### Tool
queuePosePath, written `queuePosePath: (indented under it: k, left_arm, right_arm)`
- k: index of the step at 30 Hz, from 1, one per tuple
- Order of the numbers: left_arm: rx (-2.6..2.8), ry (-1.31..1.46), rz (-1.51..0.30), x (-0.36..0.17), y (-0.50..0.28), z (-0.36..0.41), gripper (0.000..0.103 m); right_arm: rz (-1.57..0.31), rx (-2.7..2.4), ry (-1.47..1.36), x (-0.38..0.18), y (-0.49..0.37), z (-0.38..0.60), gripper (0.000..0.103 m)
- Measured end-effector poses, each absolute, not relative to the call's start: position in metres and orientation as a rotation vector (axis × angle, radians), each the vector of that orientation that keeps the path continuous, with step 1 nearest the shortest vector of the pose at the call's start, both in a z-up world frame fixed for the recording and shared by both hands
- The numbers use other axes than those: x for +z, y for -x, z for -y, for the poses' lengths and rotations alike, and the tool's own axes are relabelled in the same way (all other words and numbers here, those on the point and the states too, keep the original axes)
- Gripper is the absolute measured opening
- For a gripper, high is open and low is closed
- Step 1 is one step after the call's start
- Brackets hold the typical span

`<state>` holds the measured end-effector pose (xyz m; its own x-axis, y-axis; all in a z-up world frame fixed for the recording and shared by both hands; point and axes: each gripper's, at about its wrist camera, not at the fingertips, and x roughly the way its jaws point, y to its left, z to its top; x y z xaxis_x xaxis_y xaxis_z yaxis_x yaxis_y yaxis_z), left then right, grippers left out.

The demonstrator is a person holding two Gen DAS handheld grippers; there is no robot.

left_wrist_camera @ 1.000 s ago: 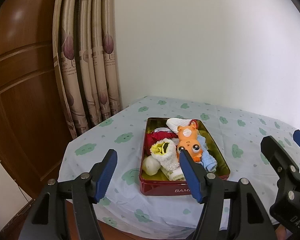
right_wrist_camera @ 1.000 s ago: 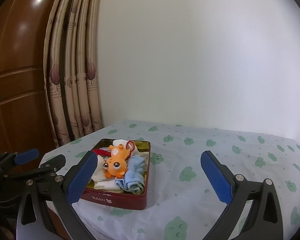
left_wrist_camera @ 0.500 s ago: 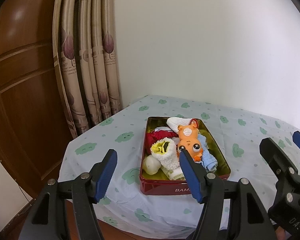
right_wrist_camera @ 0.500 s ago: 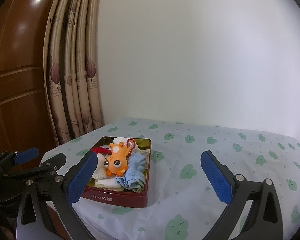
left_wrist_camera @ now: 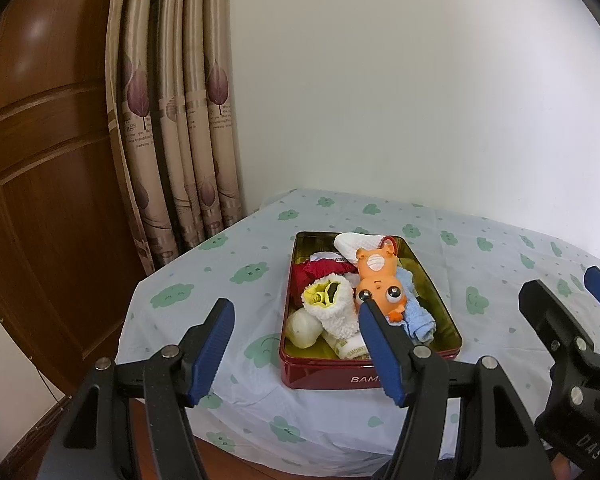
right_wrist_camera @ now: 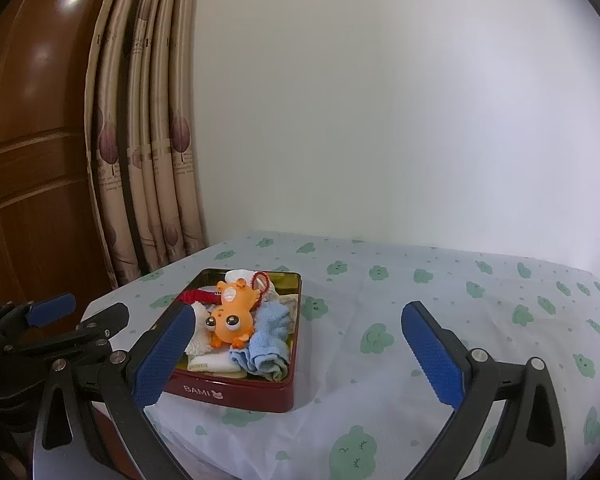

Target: Organize soft objects

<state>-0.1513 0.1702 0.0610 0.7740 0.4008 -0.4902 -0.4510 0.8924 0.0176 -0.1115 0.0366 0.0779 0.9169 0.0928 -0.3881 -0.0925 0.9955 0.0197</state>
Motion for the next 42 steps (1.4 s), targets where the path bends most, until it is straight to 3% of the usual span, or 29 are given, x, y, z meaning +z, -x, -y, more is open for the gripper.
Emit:
queuePosePath:
  k: [42]
  left_arm:
    - [0.465,0.117,-0.521,0.059,0.151,-0.177,0.066]
  right_arm:
    - [-0.415,0.095,0.01,0.067,0.112,-0.039,0.102]
